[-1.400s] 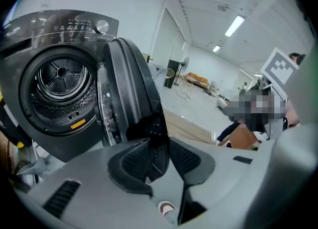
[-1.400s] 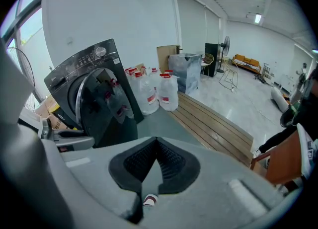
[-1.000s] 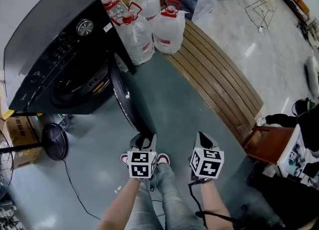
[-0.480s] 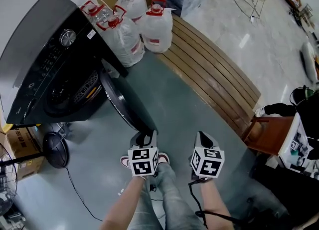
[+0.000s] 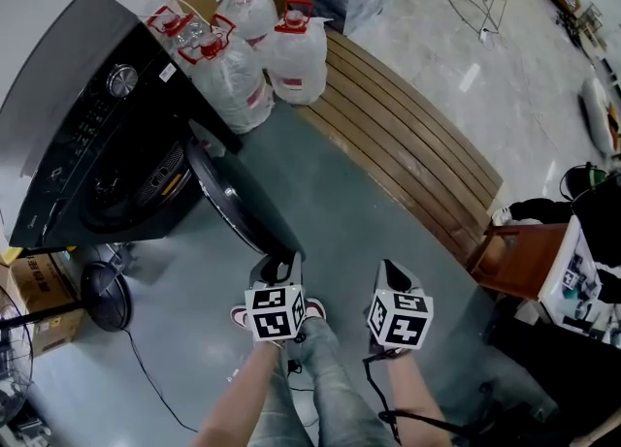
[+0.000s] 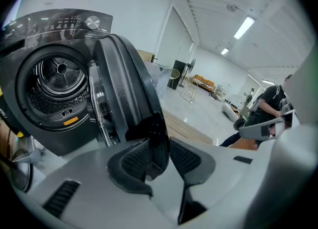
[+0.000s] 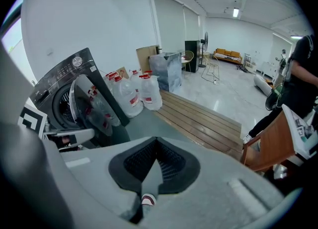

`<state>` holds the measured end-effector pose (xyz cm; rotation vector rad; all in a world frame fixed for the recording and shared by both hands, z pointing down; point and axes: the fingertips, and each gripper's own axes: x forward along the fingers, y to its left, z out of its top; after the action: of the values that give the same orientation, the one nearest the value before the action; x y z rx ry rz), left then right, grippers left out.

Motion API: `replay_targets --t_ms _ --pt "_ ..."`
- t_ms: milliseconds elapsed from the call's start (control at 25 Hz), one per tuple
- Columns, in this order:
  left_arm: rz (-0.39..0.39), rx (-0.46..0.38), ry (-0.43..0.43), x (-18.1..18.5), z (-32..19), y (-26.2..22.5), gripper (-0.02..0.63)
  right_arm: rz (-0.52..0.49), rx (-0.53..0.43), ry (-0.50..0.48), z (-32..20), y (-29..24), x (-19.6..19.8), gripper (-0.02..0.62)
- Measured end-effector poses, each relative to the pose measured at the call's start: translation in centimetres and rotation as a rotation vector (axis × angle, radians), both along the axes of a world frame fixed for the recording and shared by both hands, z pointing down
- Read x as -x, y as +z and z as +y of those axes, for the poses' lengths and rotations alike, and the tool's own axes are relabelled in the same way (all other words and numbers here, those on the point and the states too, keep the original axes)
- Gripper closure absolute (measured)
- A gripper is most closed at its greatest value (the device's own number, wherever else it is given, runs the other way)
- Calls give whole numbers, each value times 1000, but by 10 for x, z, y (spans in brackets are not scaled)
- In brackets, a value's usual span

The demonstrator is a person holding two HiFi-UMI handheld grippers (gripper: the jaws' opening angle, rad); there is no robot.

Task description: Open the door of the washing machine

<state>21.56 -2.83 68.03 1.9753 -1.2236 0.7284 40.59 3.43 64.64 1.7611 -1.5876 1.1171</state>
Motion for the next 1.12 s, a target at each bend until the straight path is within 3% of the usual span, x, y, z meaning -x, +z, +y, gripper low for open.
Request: replay_targets --t_ms 560,760,960,1120 --pt "48 35 25 -4 7 -2 463 4 0 -40 -5 -14 7 591" --pt "73 55 -16 1 23 -15 460 7 -5 -98 -10 -29 22 591" --pt "87 44 -80 29 33 -41 462 -1 -24 -192 -28 -46 53 591" --pt "89 -6 -148 74 25 -78 474 -22 -45 -299 -46 -68 103 591"
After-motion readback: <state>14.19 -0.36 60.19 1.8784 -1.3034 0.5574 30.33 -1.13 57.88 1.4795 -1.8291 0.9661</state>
